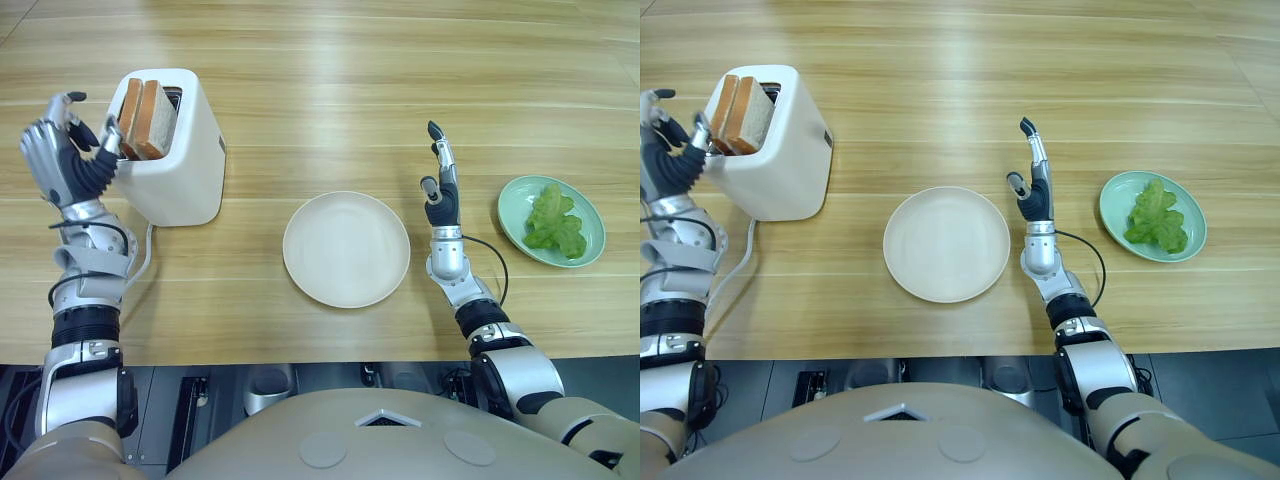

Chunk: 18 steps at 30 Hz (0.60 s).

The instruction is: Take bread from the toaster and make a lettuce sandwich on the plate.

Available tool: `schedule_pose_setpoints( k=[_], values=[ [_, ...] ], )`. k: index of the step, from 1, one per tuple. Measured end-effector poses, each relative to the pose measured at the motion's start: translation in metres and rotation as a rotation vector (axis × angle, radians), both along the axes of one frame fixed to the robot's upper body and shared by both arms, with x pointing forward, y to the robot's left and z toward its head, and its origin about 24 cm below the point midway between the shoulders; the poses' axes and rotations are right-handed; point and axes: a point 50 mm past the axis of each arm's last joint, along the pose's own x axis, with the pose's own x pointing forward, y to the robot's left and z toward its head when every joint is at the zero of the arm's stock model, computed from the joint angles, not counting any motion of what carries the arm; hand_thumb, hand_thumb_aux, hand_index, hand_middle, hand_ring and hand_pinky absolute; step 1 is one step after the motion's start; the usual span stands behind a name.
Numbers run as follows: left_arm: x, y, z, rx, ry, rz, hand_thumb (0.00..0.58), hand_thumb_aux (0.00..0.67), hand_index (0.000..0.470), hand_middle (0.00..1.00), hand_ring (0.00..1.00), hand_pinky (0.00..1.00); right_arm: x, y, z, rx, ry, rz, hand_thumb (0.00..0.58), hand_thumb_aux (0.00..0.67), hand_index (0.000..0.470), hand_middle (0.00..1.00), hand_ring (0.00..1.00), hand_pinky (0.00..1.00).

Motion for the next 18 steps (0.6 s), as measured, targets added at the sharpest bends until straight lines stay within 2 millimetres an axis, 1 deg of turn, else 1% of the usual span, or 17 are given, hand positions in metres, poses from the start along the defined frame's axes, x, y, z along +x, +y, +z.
schedule_pose_setpoints(
  k=[4,6,8,14,18],
  values=[
    [-0.011,0.008,-0.005,0.044,0.021,0.049,0.000,0.000,0.000,0.00,0.00,0.00,-0.003,-0.002,-0.003,-0.002,0.010,-0.006,0.000,0.000,0.000,0.00,0.00,0.00],
    [-0.015,0.009,-0.007,0.054,0.035,0.066,0.000,0.000,0.000,0.00,0.00,0.00,-0.005,-0.004,-0.005,-0.005,0.016,-0.009,0.000,0.000,0.000,0.00,0.00,0.00],
    [-0.017,0.008,-0.005,0.067,0.034,0.074,0.000,0.000,0.000,0.00,0.00,0.00,-0.005,-0.005,-0.005,-0.008,0.017,-0.011,0.000,0.000,0.000,0.00,0.00,0.00],
    [-0.015,0.001,0.011,0.108,0.040,0.088,0.000,0.000,0.000,0.00,0.00,0.00,-0.008,-0.009,-0.008,-0.017,0.026,-0.019,0.000,0.000,0.000,0.00,0.00,0.00],
    [-0.010,0.000,0.012,0.123,0.115,0.108,0.000,0.000,0.000,0.00,0.00,0.00,-0.008,-0.009,-0.007,-0.016,0.022,-0.017,0.000,0.000,0.000,0.00,0.00,0.00]
  ],
)
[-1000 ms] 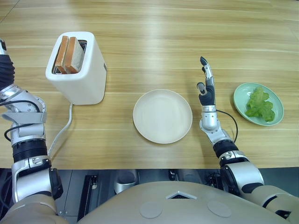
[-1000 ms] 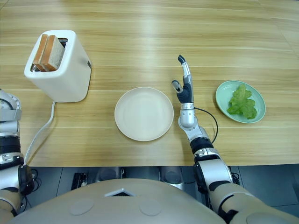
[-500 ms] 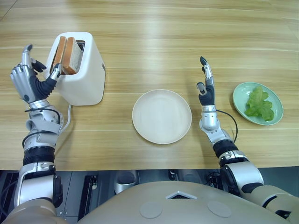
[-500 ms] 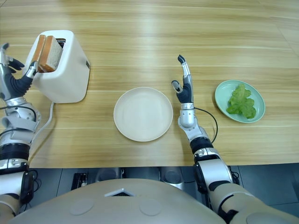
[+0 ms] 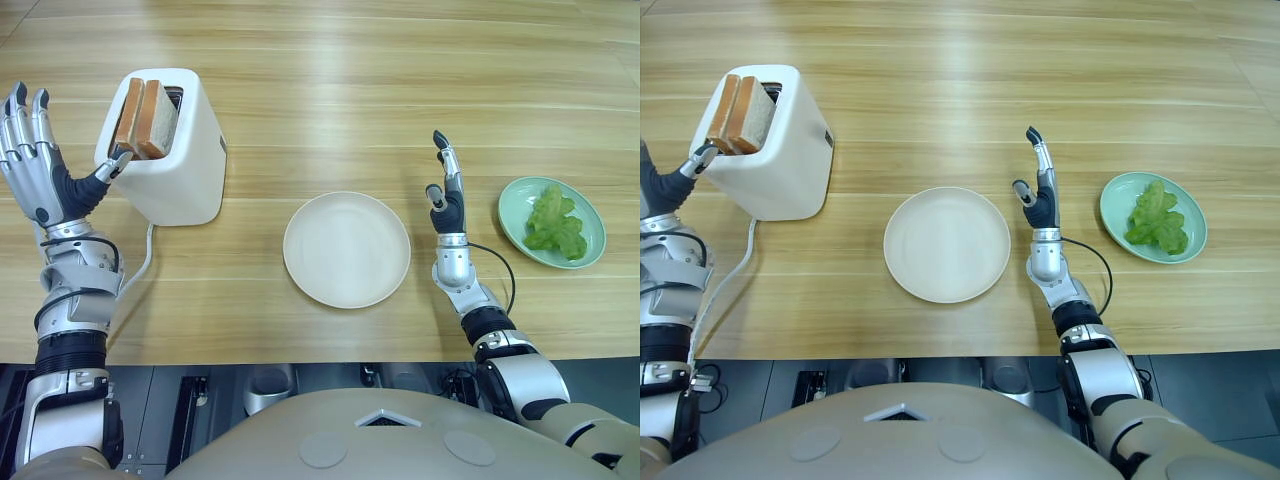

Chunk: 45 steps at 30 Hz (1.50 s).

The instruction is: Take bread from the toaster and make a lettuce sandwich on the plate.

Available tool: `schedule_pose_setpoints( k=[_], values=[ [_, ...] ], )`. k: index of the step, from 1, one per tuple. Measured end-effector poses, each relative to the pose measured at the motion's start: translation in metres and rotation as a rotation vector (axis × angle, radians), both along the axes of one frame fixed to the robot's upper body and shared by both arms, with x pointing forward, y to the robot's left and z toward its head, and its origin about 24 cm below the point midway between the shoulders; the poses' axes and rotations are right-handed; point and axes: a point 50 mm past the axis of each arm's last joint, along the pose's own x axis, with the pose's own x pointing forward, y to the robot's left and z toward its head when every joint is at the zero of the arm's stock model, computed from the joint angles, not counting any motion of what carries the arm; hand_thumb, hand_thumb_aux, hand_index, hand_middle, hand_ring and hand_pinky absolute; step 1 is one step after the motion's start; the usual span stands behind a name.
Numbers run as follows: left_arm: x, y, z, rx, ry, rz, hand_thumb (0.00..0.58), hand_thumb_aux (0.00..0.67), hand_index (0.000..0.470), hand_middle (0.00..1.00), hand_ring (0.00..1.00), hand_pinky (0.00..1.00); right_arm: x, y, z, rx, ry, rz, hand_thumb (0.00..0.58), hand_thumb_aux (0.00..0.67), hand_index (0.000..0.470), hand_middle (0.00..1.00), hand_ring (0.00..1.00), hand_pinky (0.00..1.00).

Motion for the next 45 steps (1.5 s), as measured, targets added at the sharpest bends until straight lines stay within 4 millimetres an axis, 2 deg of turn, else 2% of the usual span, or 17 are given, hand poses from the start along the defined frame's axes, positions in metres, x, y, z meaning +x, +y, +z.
schedule_pose_setpoints(
  k=[5,10,13,17,33,34,35,36,40,45],
  values=[
    [0.014,-0.004,0.001,0.001,0.069,0.001,0.000,0.000,0.000,0.00,0.00,0.00,0.000,0.001,0.000,0.001,0.002,0.002,0.000,0.000,0.000,0.00,0.00,0.00],
    [0.020,0.005,0.000,0.008,0.121,0.035,0.000,0.000,0.000,0.00,0.00,0.00,0.000,0.001,0.000,0.002,0.001,0.004,0.000,0.000,0.000,0.00,0.00,0.00],
    [0.019,0.014,-0.009,-0.006,0.165,0.067,0.000,0.000,0.000,0.00,0.00,0.00,0.000,0.001,0.000,0.002,0.001,0.003,0.000,0.000,0.000,0.00,0.00,0.00],
    [0.024,0.013,-0.019,-0.010,0.214,0.062,0.000,0.000,0.000,0.00,0.00,0.00,0.000,0.001,0.000,0.002,0.000,0.003,0.000,0.000,0.000,0.00,0.00,0.00],
    [0.032,0.007,-0.018,-0.021,0.218,0.025,0.000,0.000,0.000,0.00,0.00,0.00,0.001,-0.002,0.001,0.005,-0.002,-0.007,0.000,0.000,0.000,0.00,0.00,0.00],
    [0.033,0.006,-0.018,-0.020,0.219,0.025,0.462,0.368,0.253,0.00,0.00,0.00,0.001,-0.002,0.001,0.005,-0.002,-0.008,0.000,0.000,0.000,0.00,0.00,0.00],
    [0.035,0.005,-0.016,-0.017,0.222,0.025,0.571,0.586,0.402,0.00,0.00,0.00,0.001,-0.002,0.001,0.006,-0.002,-0.008,0.000,0.000,0.000,0.00,0.00,0.00],
    [0.036,0.005,-0.015,-0.015,0.223,0.023,0.580,0.670,0.460,0.00,0.00,0.00,0.001,-0.002,0.001,0.006,-0.003,-0.008,0.000,0.000,0.000,0.00,0.00,0.00],
    [0.046,-0.001,-0.007,0.010,0.211,-0.003,0.580,0.670,0.460,0.00,0.00,0.00,0.001,-0.002,0.001,0.010,-0.005,-0.010,0.000,0.000,0.000,0.00,0.00,0.00],
    [0.050,-0.003,-0.012,0.022,0.224,-0.027,0.580,0.670,0.460,0.00,0.00,0.00,0.001,-0.003,0.002,0.036,-0.003,-0.014,0.000,0.000,0.000,0.00,0.00,0.00]
  ],
)
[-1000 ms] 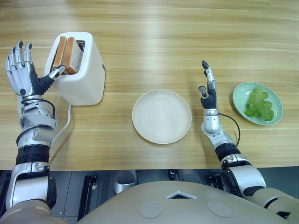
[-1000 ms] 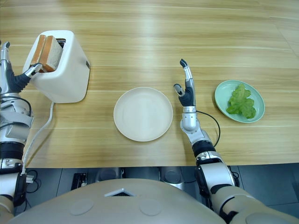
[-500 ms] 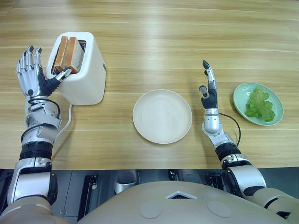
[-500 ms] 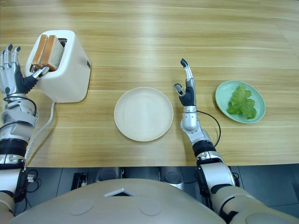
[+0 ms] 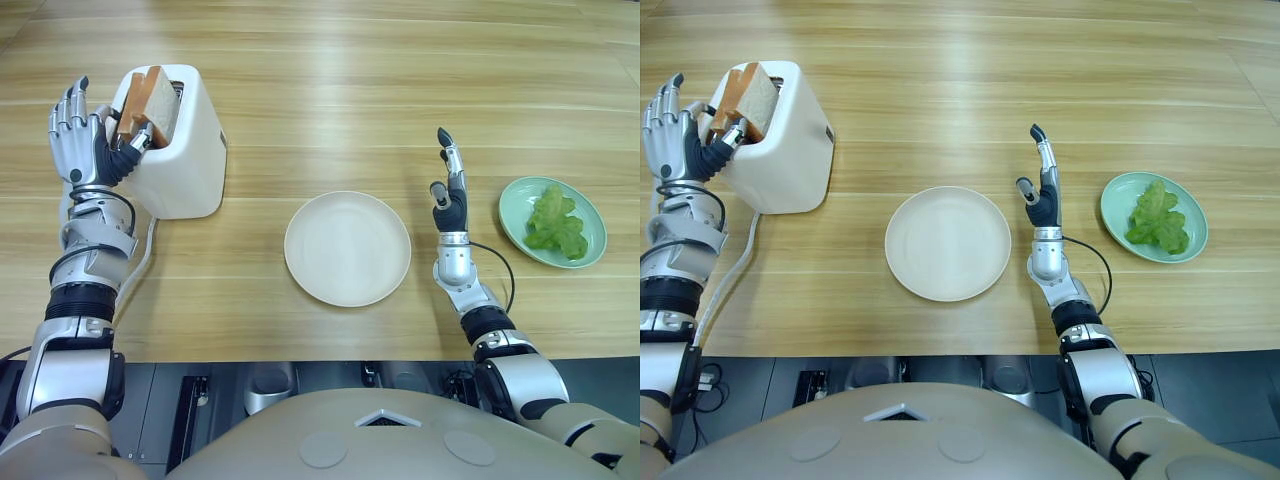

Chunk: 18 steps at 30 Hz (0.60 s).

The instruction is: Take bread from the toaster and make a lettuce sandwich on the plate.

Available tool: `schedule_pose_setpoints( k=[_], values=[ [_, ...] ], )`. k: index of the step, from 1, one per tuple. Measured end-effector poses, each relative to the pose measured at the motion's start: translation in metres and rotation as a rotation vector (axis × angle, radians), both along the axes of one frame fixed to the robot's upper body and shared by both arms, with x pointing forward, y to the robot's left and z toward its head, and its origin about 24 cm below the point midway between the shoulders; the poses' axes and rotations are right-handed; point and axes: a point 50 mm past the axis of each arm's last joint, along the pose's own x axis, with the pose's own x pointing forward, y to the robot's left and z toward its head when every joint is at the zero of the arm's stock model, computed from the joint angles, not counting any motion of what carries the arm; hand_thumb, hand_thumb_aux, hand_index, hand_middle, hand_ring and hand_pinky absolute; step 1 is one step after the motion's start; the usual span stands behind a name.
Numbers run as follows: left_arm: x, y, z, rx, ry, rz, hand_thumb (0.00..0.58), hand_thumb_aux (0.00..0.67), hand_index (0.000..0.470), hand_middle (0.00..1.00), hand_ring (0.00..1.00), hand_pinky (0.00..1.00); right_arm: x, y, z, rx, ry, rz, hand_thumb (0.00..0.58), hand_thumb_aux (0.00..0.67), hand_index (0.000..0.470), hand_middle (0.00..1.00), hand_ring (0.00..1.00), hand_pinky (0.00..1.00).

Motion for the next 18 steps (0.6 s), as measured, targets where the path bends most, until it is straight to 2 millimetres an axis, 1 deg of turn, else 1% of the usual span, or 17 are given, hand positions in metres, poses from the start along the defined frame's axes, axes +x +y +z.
schedule_pose_setpoints(
  k=[7,10,13,18],
  values=[
    [-0.003,0.001,-0.008,-0.011,-0.003,-0.018,0.580,0.670,0.460,0.00,0.00,0.00,-0.001,0.000,0.002,0.003,-0.007,0.007,0.000,0.000,0.000,0.00,0.00,0.00],
    [-0.008,0.001,-0.012,-0.020,-0.011,-0.026,0.580,0.670,0.460,0.00,0.00,0.00,-0.002,-0.001,0.001,0.002,-0.001,0.008,0.000,0.000,0.000,0.00,0.00,0.00],
    [-0.013,0.000,-0.013,-0.025,-0.048,-0.032,0.580,0.670,0.460,0.00,0.00,0.00,-0.002,-0.002,0.001,0.001,-0.002,0.006,0.000,0.000,0.000,0.00,0.00,0.00],
    [-0.015,-0.001,-0.013,-0.063,-0.086,-0.025,0.580,0.670,0.460,0.00,0.00,0.00,-0.002,-0.002,0.002,0.002,-0.007,0.006,0.000,0.000,0.000,0.00,0.00,0.00]
  ],
)
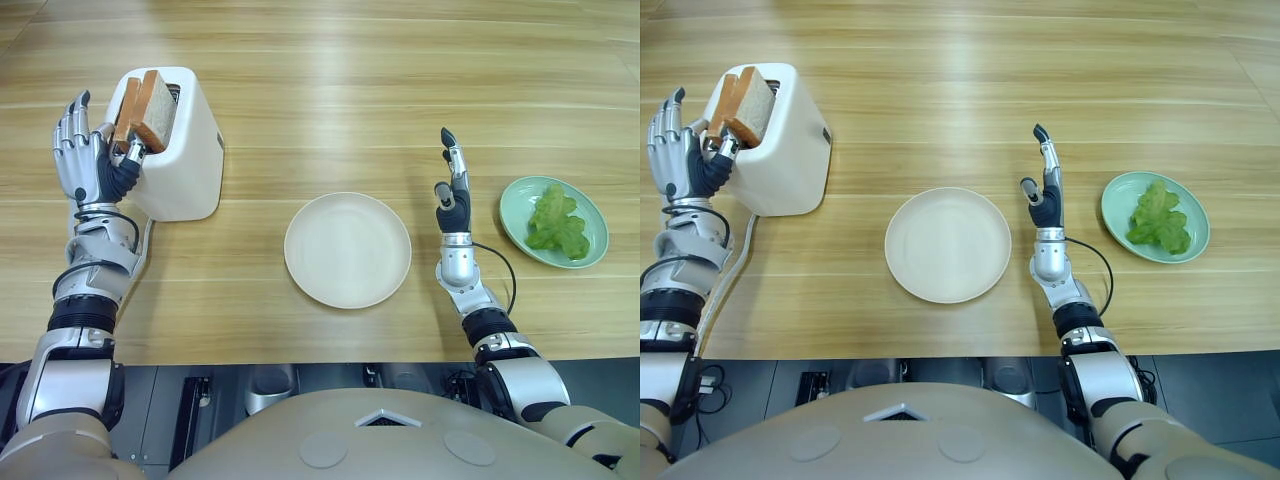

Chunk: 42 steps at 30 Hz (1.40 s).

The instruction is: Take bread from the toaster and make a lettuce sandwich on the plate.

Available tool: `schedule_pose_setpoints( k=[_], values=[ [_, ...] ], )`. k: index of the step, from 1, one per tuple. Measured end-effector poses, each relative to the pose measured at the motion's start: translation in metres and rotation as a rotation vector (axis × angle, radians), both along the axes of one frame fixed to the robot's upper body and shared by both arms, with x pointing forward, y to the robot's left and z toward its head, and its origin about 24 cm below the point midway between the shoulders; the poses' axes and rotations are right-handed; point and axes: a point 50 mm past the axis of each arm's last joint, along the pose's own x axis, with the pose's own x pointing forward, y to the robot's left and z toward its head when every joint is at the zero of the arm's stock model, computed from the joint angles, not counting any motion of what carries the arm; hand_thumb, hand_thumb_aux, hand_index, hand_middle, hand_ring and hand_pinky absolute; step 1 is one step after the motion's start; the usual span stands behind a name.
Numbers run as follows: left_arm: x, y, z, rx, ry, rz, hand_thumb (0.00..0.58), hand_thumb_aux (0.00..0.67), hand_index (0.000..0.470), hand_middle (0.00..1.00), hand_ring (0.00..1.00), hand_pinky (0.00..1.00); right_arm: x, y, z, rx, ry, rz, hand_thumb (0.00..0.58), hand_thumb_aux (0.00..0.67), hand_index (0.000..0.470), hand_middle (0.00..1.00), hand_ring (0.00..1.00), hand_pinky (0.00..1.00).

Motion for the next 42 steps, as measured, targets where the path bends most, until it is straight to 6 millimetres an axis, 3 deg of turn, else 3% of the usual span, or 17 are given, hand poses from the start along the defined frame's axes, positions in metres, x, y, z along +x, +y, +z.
schedule_pose_setpoints(
  k=[18,19,20,21,34,38,42],
  values=[
    [0.012,-0.003,0.006,-0.112,0.000,-0.002,0.580,0.670,0.460,0.00,0.00,0.00,-0.001,-0.004,0.000,0.011,-0.002,-0.022,0.000,0.000,0.000,0.00,0.00,0.00],
    [0.012,-0.004,0.006,-0.130,-0.017,-0.006,0.580,0.670,0.460,0.20,0.20,0.20,-0.001,-0.004,0.000,0.012,-0.003,-0.023,0.000,0.000,0.000,0.00,0.00,0.00],
    [0.012,-0.005,0.009,-0.159,-0.046,-0.014,0.580,0.670,0.460,0.84,0.84,0.84,0.000,-0.004,0.000,0.014,-0.005,-0.025,0.000,0.000,0.000,0.00,0.00,0.00],
    [0.013,-0.005,0.011,-0.175,-0.067,-0.018,0.580,0.670,0.460,1.00,1.00,1.00,0.000,-0.004,0.001,0.015,-0.006,-0.027,0.000,0.000,0.000,0.00,0.00,0.00],
    [0.025,-0.023,0.067,-0.244,-0.413,-0.135,0.580,0.670,0.460,1.00,1.00,1.00,0.002,-0.004,-0.001,0.023,0.004,-0.040,0.000,0.000,0.000,0.00,0.00,0.00],
    [0.016,-0.020,0.076,-0.304,-0.562,-0.157,0.580,0.670,0.460,1.00,1.00,1.00,0.004,-0.001,-0.001,0.032,0.006,-0.035,0.000,0.000,0.000,0.00,0.00,0.00],
    [-0.012,-0.025,0.090,-0.413,-0.779,-0.288,0.580,0.670,0.460,1.00,1.00,1.00,0.006,0.001,0.000,0.037,0.000,-0.030,0.000,0.000,0.000,0.00,0.00,0.00]
  ],
)
